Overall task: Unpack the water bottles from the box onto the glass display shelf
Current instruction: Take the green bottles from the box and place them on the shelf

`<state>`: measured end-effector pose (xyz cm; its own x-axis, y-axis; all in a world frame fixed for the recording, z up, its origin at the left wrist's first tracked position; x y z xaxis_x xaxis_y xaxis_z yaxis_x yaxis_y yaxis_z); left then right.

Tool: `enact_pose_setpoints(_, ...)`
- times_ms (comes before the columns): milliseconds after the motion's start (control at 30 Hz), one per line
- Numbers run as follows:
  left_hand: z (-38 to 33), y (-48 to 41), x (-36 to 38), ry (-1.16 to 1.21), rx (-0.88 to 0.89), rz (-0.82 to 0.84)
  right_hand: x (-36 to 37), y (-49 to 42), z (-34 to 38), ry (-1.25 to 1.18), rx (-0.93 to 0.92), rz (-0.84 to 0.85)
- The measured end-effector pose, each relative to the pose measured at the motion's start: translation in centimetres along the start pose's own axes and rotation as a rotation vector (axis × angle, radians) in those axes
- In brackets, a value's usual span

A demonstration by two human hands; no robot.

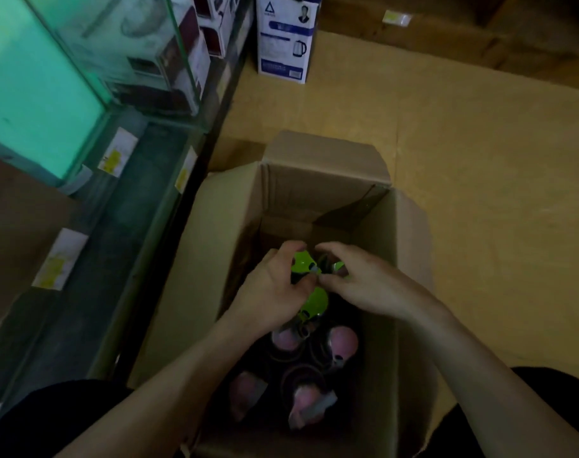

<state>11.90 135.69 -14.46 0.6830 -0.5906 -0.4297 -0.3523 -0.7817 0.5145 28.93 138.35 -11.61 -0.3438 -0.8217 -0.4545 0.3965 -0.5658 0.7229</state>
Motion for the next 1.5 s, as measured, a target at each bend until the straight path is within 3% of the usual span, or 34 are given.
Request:
enact_pose_setpoints(133,-0.2,-1.5,0.0,-0.102,-0.035,0.001,-0.6,-0.9,0.1,0.054,0.032,-0.004)
enact_pose_setpoints(400,2.1,-1.9,0.0,0.054,-0.162,0.039,-0.2,-2.3,-1.8,-0.039,0.022,0.051)
enact_pose_setpoints(600,1.8,-3.0,0.4,0.412,-0.196,0.047,0.2,-3.7,-2.1,-0.131,0.045,0.079)
enact_pose_setpoints(867,1.6,-4.4,1.6,0.563,-0.255,0.094,1.8,-5.6,-1.9,-0.126,0.069,0.109)
enact_pose_setpoints(1167,2.6,-5.1,2.3,0.837,-0.31,0.096,3.0,-7.3,-2.3,-0.332,0.152,0.027)
enact_pose_setpoints(1267,2.7,-5.2,2.1,0.819,-0.296,0.068,3.3,-7.2,-2.1,-0.396,0.147,0.011)
enact_pose_setpoints(1500,3.6,-5.3,1.0,0.424,-0.236,-0.056,3.8,-6.5,-1.5,-0.63,0.051,0.07)
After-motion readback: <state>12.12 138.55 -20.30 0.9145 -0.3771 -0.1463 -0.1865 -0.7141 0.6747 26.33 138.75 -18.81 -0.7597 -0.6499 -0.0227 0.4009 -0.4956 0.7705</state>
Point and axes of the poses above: each hand's wrist, its own y-axis away from the middle knuckle, its own x-axis out of the palm, z = x × y, the point moved 2 cm from there along -y, towards the middle knuckle, and after that the axes turned 15 degrees about z, right-handed, at the moved point
